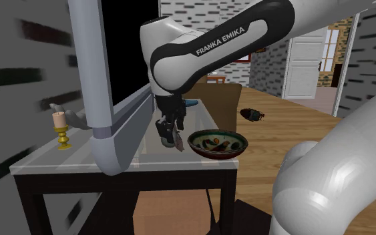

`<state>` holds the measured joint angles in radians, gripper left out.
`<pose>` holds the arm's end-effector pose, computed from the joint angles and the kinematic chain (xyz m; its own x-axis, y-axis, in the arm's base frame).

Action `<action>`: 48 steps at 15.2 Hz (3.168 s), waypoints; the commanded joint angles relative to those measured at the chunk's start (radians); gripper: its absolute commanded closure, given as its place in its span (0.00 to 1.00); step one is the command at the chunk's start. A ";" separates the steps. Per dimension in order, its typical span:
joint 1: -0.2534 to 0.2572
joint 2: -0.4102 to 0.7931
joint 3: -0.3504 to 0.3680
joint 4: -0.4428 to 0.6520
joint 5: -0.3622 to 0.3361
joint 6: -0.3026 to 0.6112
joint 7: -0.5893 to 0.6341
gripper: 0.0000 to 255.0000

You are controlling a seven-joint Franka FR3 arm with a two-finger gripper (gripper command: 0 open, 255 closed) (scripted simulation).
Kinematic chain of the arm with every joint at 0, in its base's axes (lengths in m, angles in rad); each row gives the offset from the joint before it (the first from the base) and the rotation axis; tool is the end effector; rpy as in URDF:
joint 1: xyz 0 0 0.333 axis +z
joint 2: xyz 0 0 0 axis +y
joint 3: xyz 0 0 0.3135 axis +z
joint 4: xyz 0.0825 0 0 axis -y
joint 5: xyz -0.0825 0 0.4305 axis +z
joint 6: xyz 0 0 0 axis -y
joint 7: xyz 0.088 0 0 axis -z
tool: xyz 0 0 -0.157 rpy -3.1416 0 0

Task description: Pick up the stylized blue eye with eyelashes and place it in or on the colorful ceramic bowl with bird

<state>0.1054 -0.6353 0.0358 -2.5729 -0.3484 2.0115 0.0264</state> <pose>0.4143 0.0217 0.4133 0.9657 0.2535 0.0554 0.2209 -0.9152 0.3372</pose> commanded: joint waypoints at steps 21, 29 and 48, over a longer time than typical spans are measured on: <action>0.005 -0.011 0.007 0.242 0.032 -0.243 -0.078 1.00; 0.003 -0.120 -0.008 0.239 0.031 -0.338 -0.126 1.00; -0.005 -0.499 -0.066 -0.057 -0.009 -0.403 -0.194 1.00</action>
<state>0.1000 -1.1298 -0.0299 -2.6128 -0.3569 1.5964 -0.1726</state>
